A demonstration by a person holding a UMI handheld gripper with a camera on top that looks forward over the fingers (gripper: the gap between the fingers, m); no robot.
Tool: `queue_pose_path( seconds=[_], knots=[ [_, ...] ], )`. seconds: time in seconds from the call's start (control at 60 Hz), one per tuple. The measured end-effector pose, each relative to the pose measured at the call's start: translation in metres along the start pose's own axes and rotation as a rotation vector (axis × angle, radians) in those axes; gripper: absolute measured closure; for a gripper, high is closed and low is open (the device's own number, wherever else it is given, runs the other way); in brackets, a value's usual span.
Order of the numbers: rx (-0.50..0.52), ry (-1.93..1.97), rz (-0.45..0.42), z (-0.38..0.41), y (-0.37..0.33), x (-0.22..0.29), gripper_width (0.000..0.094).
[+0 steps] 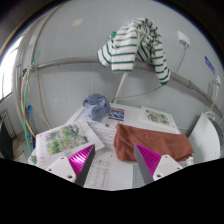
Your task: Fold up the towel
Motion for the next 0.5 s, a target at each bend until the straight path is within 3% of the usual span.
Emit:
queue_pose_path(
  seconds=[0.133,0.217,0.233,0.25,0.283,0.3,0.35,0.383,0.433,0.5],
  knots=[
    [0.047,-0.011,0.086,-0.023,0.066,0.005,0.0141],
    [0.057,-0.042,0.143,-0.031,0.093,-0.004,0.0212],
    [0.08,-0.048,0.152,-0.028,0.093,-0.005,0.0156],
    [0.106,-0.035,0.127,-0.026,0.094,0.0,0.029],
    [0.13,-0.013,0.128,-0.027,0.098,-0.002,0.0374],
    [0.129,-0.001,0.124,-0.03,0.098,-0.001,0.0315],
    [0.095,0.002,0.115,-0.04,0.1,-0.002,0.0564],
    [0.084,-0.003,0.099,-0.041,0.1,-0.002,0.0613],
    [0.042,0.008,0.103,-0.05,0.102,-0.003,0.0851],
    [0.041,0.017,0.101,-0.05,0.104,-0.002,0.0889]
  ],
)
Point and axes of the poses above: the point between the fingertips, and its own axes, seen from behind it with the camera up: z to the left, x up, y forward, the way the camera looks, the point moved 6 cm from there along -y, backward, against the way the camera looks, and after that the axes turned 15 degrees about z, right-handed, at the moved point
